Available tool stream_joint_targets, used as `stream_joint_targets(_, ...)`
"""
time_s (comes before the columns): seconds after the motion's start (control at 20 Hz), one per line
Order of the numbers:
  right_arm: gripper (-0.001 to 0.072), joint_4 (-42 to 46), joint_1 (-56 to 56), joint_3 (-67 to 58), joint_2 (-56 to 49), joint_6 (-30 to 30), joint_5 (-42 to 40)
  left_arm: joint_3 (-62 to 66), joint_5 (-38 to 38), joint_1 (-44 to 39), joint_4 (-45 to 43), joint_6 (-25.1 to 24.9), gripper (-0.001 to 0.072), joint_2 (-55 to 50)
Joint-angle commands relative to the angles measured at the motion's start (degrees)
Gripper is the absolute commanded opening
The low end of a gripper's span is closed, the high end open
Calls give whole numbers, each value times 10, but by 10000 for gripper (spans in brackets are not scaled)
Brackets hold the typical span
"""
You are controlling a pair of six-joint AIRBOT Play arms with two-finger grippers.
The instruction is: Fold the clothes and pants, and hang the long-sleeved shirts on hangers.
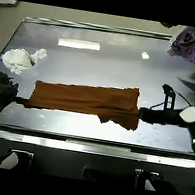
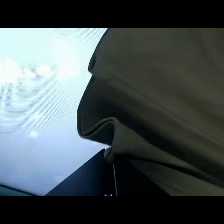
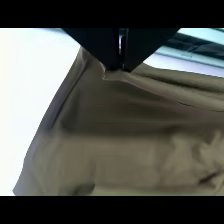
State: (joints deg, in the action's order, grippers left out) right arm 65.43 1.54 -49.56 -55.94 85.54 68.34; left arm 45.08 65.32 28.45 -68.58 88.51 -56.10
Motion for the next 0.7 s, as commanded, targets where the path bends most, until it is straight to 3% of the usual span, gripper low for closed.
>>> stream_joint_targets(0.0, 26, -5, 0, -97, -127, -45, -12, 2, -75, -41, -2, -4, 11, -60)
stream_joint_targets(0.3, 26, -20, -1, -222, -287, -66, -27, 95, -109, -88, -3, -7, 11, -187)
stream_joint_targets(0.65, 27, -43, -1, -261, -369, -65, -56, 193, -107, -123, -3, -6, 12, -313)
